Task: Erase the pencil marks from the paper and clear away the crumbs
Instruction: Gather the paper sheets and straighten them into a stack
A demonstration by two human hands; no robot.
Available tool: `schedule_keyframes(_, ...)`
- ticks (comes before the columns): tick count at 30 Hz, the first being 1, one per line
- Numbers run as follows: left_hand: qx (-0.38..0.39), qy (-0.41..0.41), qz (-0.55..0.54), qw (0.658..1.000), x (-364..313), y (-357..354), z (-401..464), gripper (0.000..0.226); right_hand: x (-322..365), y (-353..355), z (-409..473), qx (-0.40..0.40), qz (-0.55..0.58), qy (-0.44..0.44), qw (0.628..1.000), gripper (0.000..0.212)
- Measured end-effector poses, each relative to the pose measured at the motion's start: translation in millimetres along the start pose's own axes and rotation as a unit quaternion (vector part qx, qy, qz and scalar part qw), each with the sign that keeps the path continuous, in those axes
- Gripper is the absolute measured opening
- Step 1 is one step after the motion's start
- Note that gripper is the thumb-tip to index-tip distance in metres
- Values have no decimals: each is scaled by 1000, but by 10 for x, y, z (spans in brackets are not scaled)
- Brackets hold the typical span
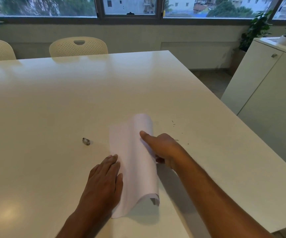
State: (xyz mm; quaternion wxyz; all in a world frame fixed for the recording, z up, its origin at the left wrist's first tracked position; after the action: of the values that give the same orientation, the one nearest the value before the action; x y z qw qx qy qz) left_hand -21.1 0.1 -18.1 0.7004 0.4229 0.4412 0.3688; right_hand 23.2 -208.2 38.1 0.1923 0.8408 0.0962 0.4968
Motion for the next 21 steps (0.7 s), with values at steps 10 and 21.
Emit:
schedule_keyframes(10, 1, 12, -25, 1000, 2, 40, -5, 45, -297, 353, 110, -36, 130, -14, 991, 62)
schedule_keyframes(21, 7, 226, -373, 900, 121, 258, 134, 62, -322, 522, 118, 0, 147, 95, 985, 26)
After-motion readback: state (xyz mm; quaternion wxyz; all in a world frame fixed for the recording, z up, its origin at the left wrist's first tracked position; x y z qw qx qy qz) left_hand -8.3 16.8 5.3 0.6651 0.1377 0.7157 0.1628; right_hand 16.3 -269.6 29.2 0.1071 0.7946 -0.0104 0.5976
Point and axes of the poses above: each hand's wrist, its own z-axis towards the middle knuckle, its own y-axis out of the back of the hand, x = y × z, the point moved 6 cm from there along z, towards the middle knuckle, and after that the axes turned 7 degrees about y, right-handed, at the moved point
